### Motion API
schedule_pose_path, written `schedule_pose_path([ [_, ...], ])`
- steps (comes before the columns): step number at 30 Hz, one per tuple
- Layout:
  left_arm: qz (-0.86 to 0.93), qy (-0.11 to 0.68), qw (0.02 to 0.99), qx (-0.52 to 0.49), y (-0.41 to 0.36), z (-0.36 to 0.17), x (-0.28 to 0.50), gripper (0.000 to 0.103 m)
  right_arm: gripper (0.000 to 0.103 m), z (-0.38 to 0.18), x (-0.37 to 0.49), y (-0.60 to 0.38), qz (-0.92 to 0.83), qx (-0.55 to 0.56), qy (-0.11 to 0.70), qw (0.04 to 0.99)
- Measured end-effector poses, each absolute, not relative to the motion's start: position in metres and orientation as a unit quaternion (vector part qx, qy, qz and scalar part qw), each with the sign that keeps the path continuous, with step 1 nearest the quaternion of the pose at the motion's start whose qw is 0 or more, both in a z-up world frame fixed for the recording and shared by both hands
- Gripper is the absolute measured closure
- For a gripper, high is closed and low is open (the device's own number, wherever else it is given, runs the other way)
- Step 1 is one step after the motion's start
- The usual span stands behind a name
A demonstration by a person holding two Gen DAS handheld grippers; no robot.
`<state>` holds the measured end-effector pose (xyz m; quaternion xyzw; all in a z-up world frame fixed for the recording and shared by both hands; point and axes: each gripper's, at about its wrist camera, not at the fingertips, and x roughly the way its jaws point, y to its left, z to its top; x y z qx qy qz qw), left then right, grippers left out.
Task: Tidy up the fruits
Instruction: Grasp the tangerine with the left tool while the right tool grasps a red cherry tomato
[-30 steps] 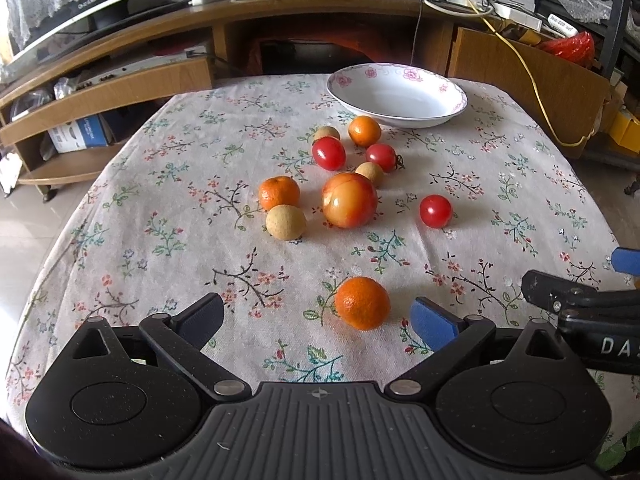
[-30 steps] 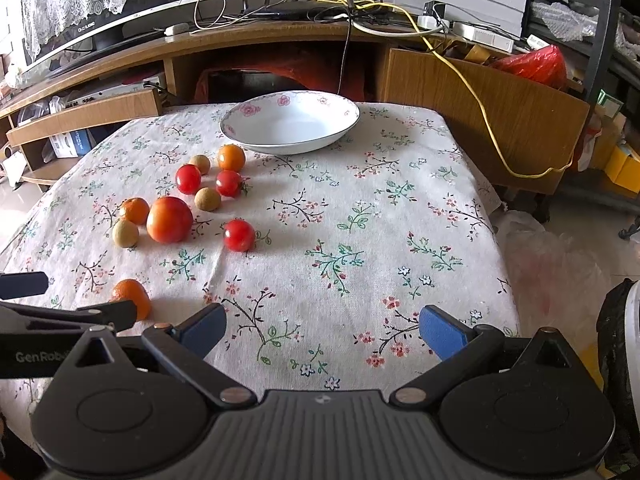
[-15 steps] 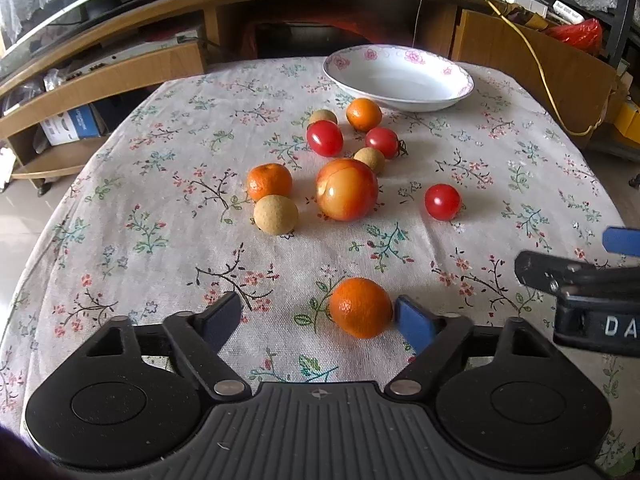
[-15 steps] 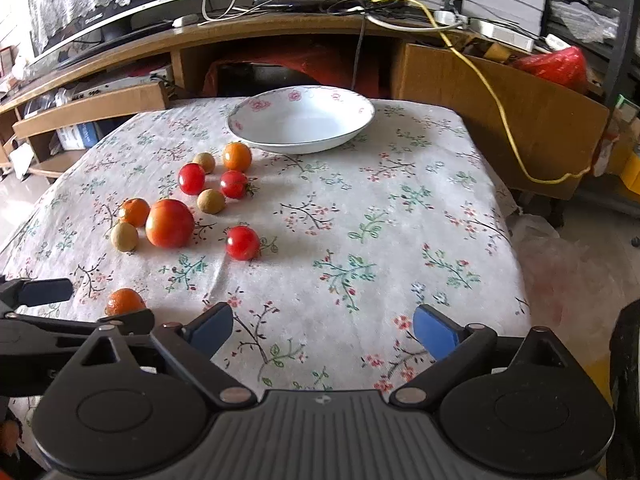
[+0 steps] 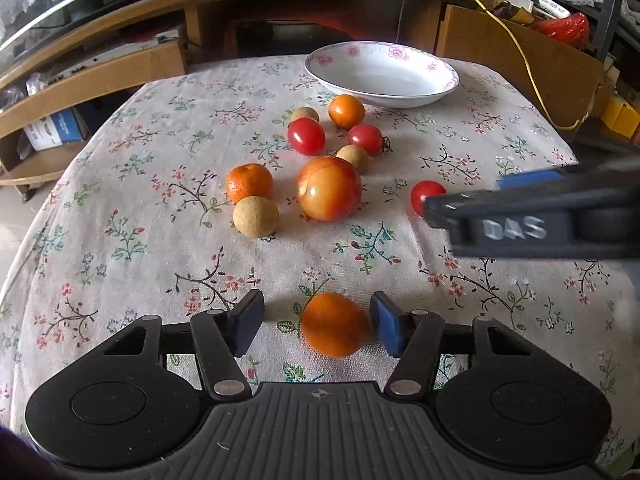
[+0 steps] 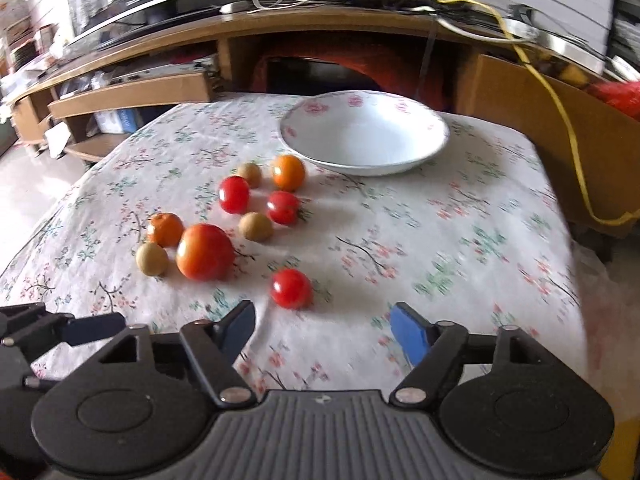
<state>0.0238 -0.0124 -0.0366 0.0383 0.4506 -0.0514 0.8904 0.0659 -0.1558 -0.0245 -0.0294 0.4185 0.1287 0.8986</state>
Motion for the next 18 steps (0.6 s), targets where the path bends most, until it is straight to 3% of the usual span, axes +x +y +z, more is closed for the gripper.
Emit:
schedule_pose_path([
  [4,-0.054,0.446,0.892,0.037,-0.011,-0.038,0.023,0.035,0.054,-0.033,0.081,-0.148,0.158,-0.037,0.427,0.89],
  [10,-0.057,0.436,0.897,0.042,-0.012,-0.04,0.022,0.029,0.058,-0.044,0.091,-0.146,0.174,-0.04,0.429,0.885],
  [13,-0.046,0.437,0.897,0.037,-0.008,-0.042,0.021,0.017,0.059,-0.044,0.094,-0.144,0.183,-0.046,0.425,0.885],
  [18,-0.052,0.43,0.901,0.04,-0.005,-0.043,0.018,0.018,0.058,-0.048,0.09,-0.139,0.189,-0.073,0.415,0.887],
])
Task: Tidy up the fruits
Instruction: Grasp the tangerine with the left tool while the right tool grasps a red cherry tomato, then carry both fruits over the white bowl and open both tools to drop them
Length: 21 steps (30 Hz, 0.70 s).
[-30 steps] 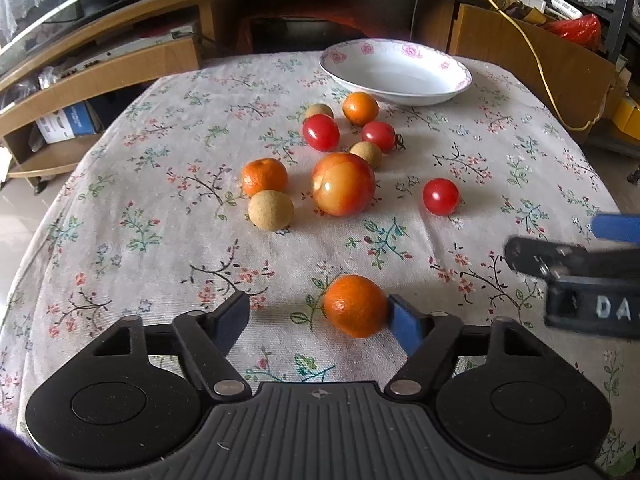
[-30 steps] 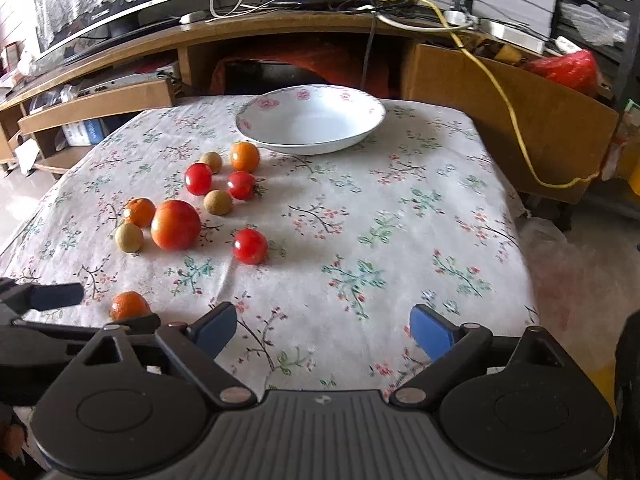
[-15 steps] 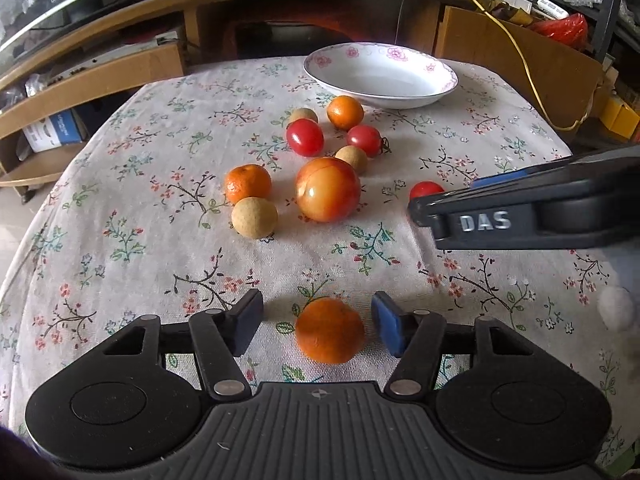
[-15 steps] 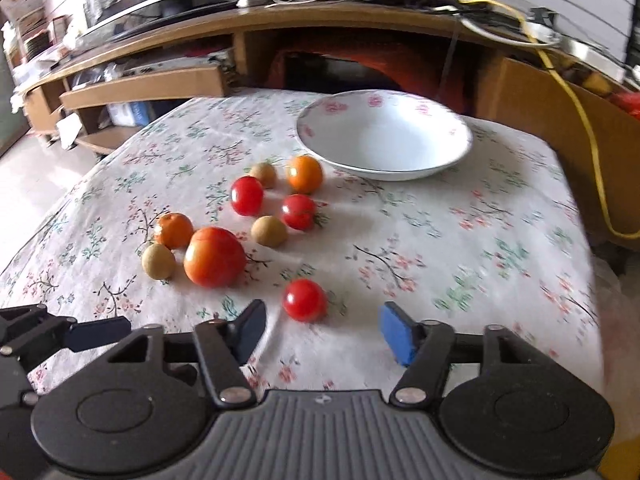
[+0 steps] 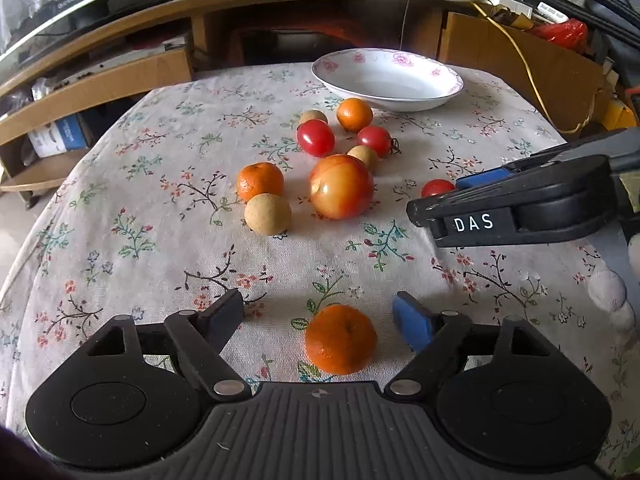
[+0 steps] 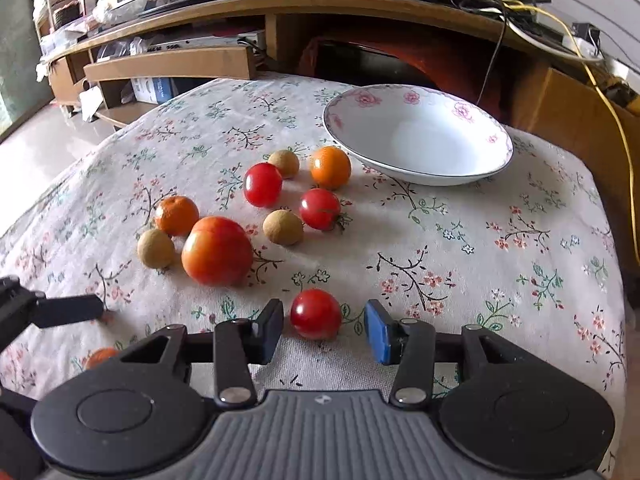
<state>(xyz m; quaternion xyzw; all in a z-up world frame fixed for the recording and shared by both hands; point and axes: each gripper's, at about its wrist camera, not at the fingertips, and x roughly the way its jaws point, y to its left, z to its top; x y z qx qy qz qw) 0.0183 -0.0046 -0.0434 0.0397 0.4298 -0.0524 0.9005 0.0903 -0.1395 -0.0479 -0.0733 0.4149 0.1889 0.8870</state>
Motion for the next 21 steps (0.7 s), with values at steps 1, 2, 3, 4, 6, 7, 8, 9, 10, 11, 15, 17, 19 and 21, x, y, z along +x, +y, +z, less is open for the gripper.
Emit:
schedule_pose_path([
  [1,-0.054,0.43,0.9,0.039,-0.004,-0.043,0.017,0.02,0.058,-0.048,0.09,-0.139,0.19,-0.074,0.415,0.887],
  [2,-0.056,0.431,0.9,0.038,-0.003,-0.042,0.017,0.021,0.058,-0.048,0.091,-0.139,0.19,-0.077,0.418,0.885],
  [3,-0.058,0.431,0.899,0.038,-0.003,-0.041,0.015,0.025,0.058,-0.047,0.091,-0.138,0.191,-0.083,0.42,0.883],
  [4,-0.06,0.431,0.899,0.039,-0.003,-0.041,0.014,0.029,0.058,-0.047,0.092,-0.138,0.19,-0.081,0.422,0.883],
  [6,-0.062,0.432,0.899,0.04,-0.003,-0.039,0.011,0.035,0.066,-0.045,0.092,-0.139,0.191,-0.075,0.423,0.883],
  [7,-0.061,0.431,0.899,0.041,-0.003,-0.039,0.01,0.038,0.074,-0.045,0.092,-0.14,0.19,-0.076,0.423,0.883],
  [8,-0.062,0.43,0.9,0.04,-0.002,-0.039,0.01,0.04,0.077,-0.044,0.091,-0.141,0.192,-0.074,0.424,0.882],
  [9,-0.064,0.429,0.9,0.039,-0.002,-0.038,0.01,0.044,0.077,-0.044,0.091,-0.142,0.195,-0.069,0.426,0.881],
  [10,-0.065,0.429,0.9,0.04,-0.003,-0.038,0.009,0.049,0.077,-0.043,0.09,-0.143,0.198,-0.066,0.428,0.879],
  [11,-0.07,0.429,0.9,0.041,-0.003,-0.037,0.008,0.052,0.077,-0.043,0.089,-0.143,0.199,-0.067,0.427,0.879],
  [15,-0.084,0.432,0.897,0.051,-0.008,-0.037,0.004,0.061,0.077,-0.043,0.085,-0.144,0.199,-0.075,0.426,0.879],
  [17,-0.083,0.433,0.896,0.053,-0.008,-0.037,0.003,0.061,0.077,-0.041,0.085,-0.146,0.2,-0.07,0.428,0.878],
  [19,-0.081,0.434,0.896,0.055,-0.009,-0.036,0.003,0.061,0.077,-0.04,0.083,-0.148,0.199,-0.069,0.428,0.879],
  [21,-0.081,0.433,0.896,0.063,-0.011,-0.037,0.002,0.058,0.077,-0.038,0.081,-0.151,0.197,-0.065,0.428,0.88],
])
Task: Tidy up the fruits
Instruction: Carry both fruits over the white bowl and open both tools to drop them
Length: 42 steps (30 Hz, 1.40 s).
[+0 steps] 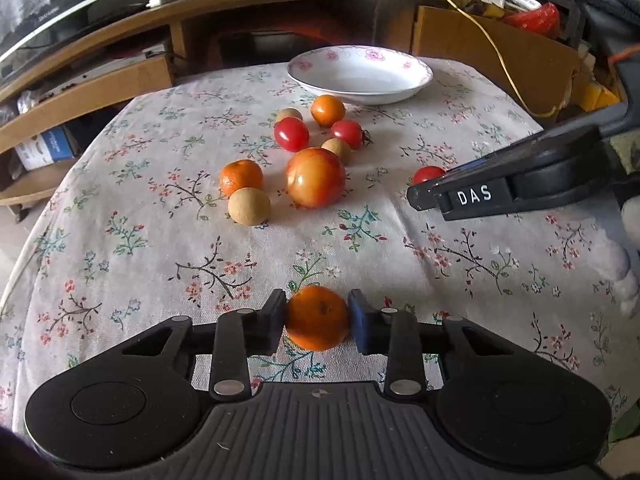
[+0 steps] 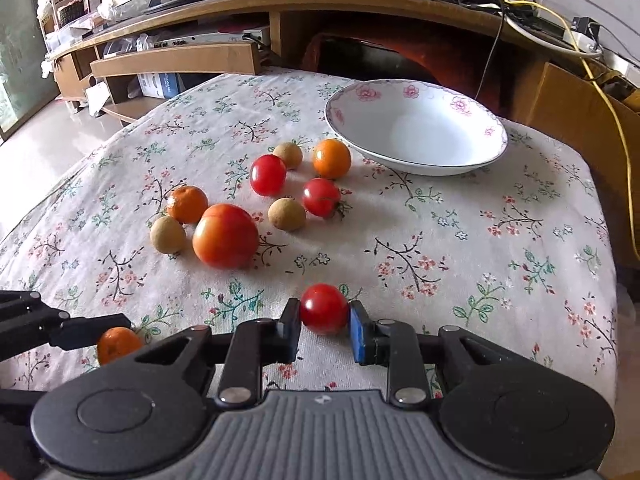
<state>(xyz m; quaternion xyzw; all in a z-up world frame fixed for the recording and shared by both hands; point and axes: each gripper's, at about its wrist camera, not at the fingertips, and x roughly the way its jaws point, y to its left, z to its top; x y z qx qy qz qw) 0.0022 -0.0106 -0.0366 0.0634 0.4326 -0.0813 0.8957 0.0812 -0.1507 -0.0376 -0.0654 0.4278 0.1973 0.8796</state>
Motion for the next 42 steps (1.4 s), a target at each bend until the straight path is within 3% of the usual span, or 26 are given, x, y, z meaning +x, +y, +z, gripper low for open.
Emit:
schedule_pose_path([
  [5,-0.067,0.433,0.897,0.058,-0.007,-0.037,-0.001,0.053,0.077,-0.036,0.078,-0.153,0.195,-0.061,0.436,0.876],
  [9,-0.07,0.448,0.89,0.046,-0.008,-0.034,0.007,0.061,0.077,-0.032,0.077,-0.151,0.191,-0.065,0.437,0.877],
  [19,-0.087,0.445,0.891,-0.002,0.001,-0.023,0.027,0.063,0.077,-0.024,0.085,-0.162,0.175,-0.039,0.435,0.883],
  [30,-0.1,0.404,0.909,-0.024,-0.012,0.003,0.104,0.063,0.077,-0.008,0.134,-0.177,0.153,0.005,0.422,0.893],
  [42,-0.11,0.388,0.915,0.002,-0.037,-0.002,0.187,0.063,0.077,-0.004,0.207,-0.184,0.144,0.007,0.409,0.901],
])
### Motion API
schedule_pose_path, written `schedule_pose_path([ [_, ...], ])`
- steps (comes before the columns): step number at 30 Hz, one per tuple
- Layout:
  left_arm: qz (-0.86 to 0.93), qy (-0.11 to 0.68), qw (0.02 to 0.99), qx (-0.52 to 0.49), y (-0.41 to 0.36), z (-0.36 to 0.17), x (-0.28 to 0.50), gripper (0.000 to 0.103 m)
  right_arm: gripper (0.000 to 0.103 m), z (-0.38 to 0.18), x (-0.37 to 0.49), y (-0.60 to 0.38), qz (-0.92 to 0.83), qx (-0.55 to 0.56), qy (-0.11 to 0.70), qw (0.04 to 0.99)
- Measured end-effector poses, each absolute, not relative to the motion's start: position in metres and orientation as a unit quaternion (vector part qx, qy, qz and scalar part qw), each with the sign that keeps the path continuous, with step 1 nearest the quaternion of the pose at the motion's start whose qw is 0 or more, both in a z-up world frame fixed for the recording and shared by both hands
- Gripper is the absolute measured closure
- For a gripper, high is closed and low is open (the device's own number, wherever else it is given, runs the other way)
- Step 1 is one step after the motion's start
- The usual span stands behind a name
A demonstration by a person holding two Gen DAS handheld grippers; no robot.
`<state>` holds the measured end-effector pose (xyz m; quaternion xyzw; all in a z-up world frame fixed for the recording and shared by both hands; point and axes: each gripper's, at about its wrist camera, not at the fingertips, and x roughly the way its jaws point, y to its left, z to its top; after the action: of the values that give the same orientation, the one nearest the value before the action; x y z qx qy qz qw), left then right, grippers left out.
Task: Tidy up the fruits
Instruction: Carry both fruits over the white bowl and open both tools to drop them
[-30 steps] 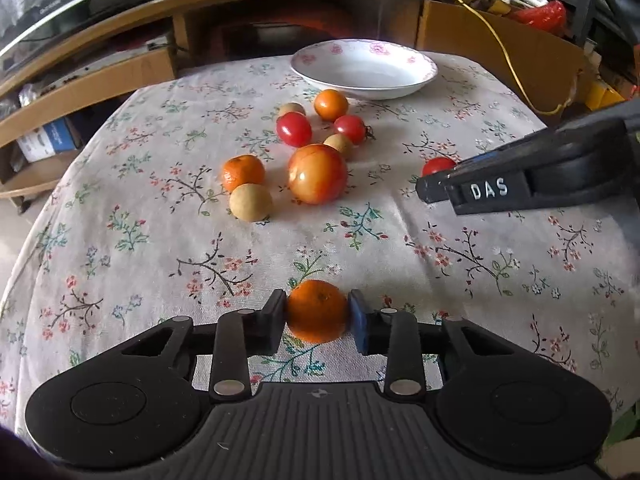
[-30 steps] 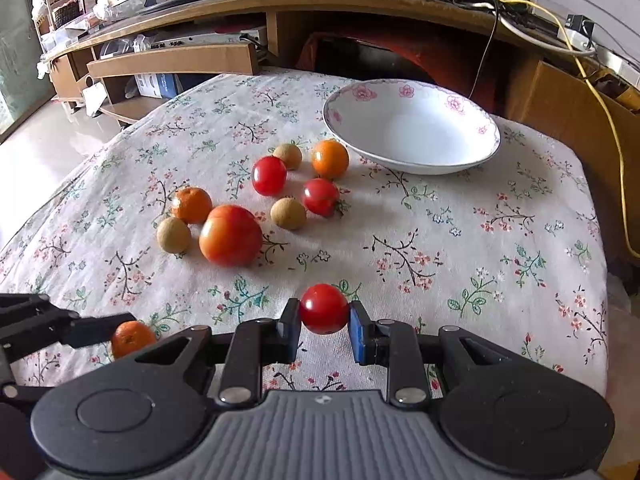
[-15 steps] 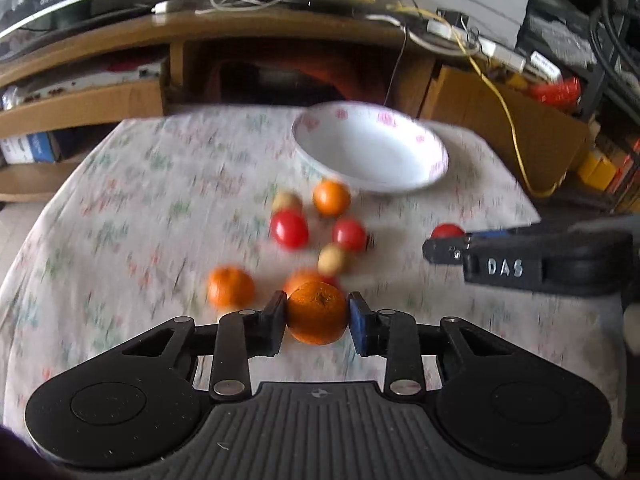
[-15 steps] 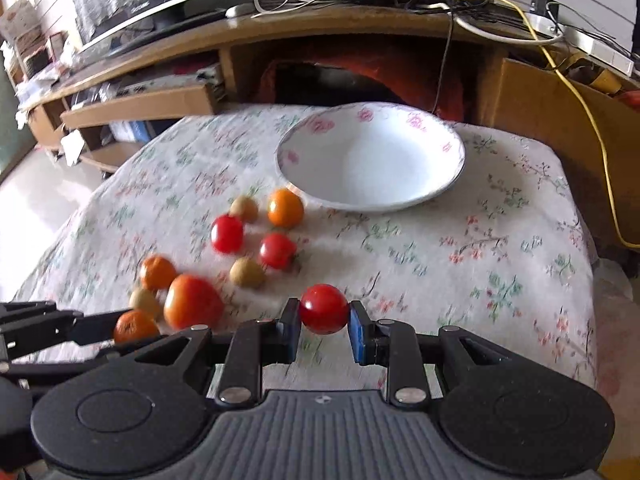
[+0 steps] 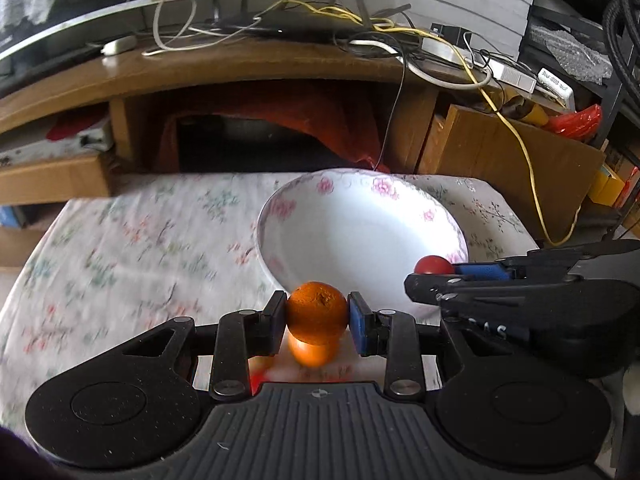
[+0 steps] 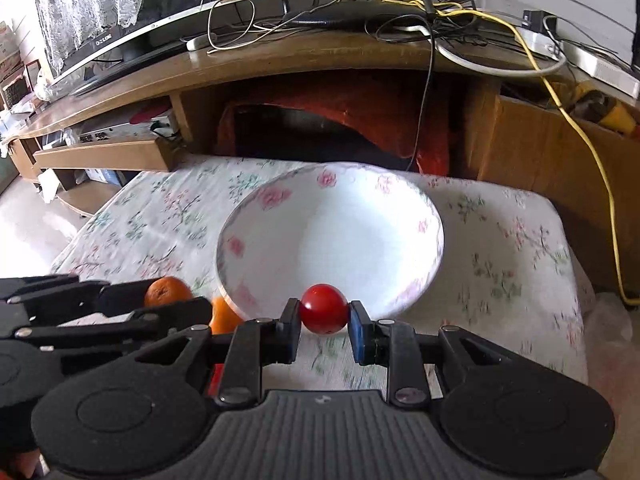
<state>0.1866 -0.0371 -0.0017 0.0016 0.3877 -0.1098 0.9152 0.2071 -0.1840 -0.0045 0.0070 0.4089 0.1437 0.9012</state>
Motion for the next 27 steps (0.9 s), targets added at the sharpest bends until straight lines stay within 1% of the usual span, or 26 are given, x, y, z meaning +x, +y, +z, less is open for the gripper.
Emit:
schedule_pose_path([
  [12,-0.113,0.4,0.909,0.012,-0.047,-0.023,0.223,0.063,0.077,-0.027,0.251,-0.196,0.138,0.012,0.423,0.895],
  [23,-0.113,0.404,0.908,0.009,-0.046,-0.025,0.227,0.062,0.076,-0.034,0.259,-0.2,0.144,0.017,0.425,0.893],
  [27,-0.112,0.406,0.907,0.008,-0.046,-0.022,0.227,0.06,0.076,-0.032,0.258,-0.2,0.144,0.018,0.424,0.894],
])
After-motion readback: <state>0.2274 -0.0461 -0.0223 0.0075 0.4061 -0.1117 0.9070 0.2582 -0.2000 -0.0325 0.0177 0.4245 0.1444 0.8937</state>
